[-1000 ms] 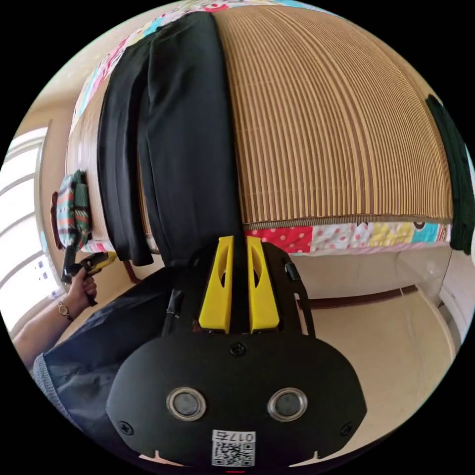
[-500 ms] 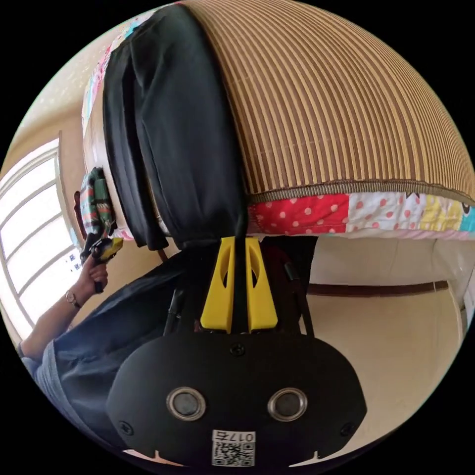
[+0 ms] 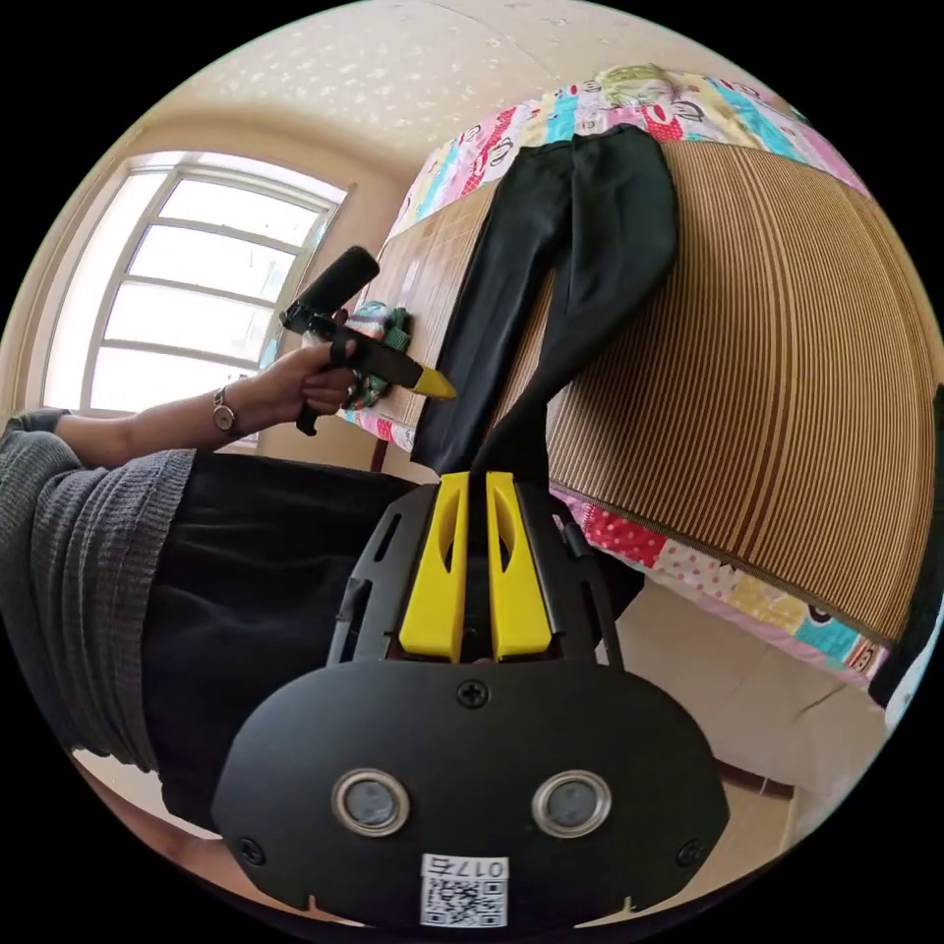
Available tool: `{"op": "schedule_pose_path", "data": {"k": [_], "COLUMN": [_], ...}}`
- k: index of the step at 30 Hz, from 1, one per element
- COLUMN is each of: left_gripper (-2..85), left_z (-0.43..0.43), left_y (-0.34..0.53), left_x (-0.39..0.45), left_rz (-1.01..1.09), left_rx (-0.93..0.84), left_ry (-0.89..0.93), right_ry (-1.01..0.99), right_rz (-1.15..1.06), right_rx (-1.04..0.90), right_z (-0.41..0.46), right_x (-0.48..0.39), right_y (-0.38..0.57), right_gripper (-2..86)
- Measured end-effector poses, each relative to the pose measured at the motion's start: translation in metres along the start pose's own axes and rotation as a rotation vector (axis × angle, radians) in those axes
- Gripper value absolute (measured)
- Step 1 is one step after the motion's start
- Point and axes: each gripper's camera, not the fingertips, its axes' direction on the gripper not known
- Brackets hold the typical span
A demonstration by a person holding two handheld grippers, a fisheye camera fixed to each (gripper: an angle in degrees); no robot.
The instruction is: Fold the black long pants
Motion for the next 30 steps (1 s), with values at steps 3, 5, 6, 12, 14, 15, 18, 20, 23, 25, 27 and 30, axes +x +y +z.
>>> {"op": "schedule_pose_path", "data": {"k": [3, 5, 6, 12, 14, 15, 18, 20, 23, 25, 27, 30], "left_gripper": [15.9, 16.8, 16.7, 7.0, 3.9, 3.6, 3.1, 2.9, 2.6, 2.5, 2.4, 2.3], "left_z": [0.006, 0.017, 0.028, 0.102, 0.109, 0.110, 0.109, 0.110, 0.110, 0.112, 0.116, 0.122], "left_y": [-0.023, -0.033, -0.039, -0.039, -0.029, -0.024, -0.010, -0.001, 0.017, 0.026, 0.035, 0.045], "left_x": [0.047, 0.070, 0.082, 0.089, 0.078, 0.067, 0.038, 0.023, 0.004, -0.004, -0.014, -0.024], "left_rz": [0.045, 0.060, 0.073, 0.115, 0.076, 0.023, -0.101, -0.143, -0.212, -0.250, -0.292, -0.330], "left_rx": [0.017, 0.014, 0.003, -0.175, -0.153, -0.135, -0.081, -0.038, 0.064, 0.114, 0.175, 0.239], "left_ry": [-0.153, -0.283, -0.379, -0.720, -0.721, -0.684, -0.547, -0.444, -0.309, -0.273, -0.212, -0.141], "right_ry": [0.010, 0.014, 0.010, -0.141, -0.138, -0.140, -0.194, -0.218, -0.252, -0.288, -0.306, -0.343], "right_rz": [-0.087, -0.140, -0.165, -0.258, -0.294, -0.320, -0.309, -0.243, -0.094, 0.029, 0.115, 0.213], "right_rx": [-0.034, -0.055, -0.067, -0.100, -0.126, -0.172, -0.300, -0.367, -0.411, -0.404, -0.370, -0.243], "right_z": [-0.012, -0.017, -0.019, -0.042, -0.049, -0.050, -0.048, -0.049, -0.059, -0.071, -0.081, -0.099], "right_x": [-0.018, -0.028, -0.034, -0.052, -0.052, -0.047, -0.015, 0.019, 0.089, 0.149, 0.192, 0.251], "right_y": [-0.013, -0.021, -0.027, -0.063, -0.071, -0.074, -0.080, -0.085, -0.101, -0.129, -0.160, -0.230], "right_gripper": [2.9, 2.8, 2.7, 2.8, 2.7, 2.7, 2.8, 3.3, 6.2, 9.3, 11.0, 12.8]}}
